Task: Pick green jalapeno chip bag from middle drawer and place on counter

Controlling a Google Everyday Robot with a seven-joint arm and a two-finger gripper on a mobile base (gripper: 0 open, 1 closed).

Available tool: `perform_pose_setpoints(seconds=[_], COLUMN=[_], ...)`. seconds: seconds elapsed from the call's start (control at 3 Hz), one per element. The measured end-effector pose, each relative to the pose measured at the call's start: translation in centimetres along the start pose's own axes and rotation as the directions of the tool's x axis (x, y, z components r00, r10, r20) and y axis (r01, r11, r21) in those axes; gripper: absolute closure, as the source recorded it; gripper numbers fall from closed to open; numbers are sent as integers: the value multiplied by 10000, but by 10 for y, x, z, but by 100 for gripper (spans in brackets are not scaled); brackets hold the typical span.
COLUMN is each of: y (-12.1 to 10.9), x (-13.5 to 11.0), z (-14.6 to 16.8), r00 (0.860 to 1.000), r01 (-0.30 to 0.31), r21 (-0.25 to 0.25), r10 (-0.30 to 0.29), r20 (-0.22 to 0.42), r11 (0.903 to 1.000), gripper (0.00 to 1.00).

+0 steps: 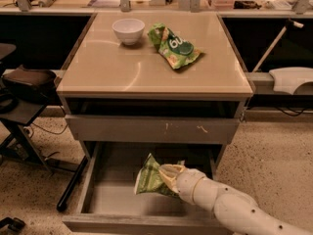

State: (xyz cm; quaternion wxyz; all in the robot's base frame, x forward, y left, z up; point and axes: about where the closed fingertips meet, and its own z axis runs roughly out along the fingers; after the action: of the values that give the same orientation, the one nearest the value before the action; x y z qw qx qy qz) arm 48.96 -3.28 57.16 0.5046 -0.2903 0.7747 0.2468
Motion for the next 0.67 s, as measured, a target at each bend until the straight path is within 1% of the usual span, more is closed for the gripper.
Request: perform_pose_setpoints(seconds=[0.33,0.67], y=[-6,-7], x=[-60,-59], z=[-64,-64], r00=[9976,9976], r01=[-178,-187], r21=[232,245], r10=[162,171], r20=[679,671], r11=[9996,9995], gripper=[100,100])
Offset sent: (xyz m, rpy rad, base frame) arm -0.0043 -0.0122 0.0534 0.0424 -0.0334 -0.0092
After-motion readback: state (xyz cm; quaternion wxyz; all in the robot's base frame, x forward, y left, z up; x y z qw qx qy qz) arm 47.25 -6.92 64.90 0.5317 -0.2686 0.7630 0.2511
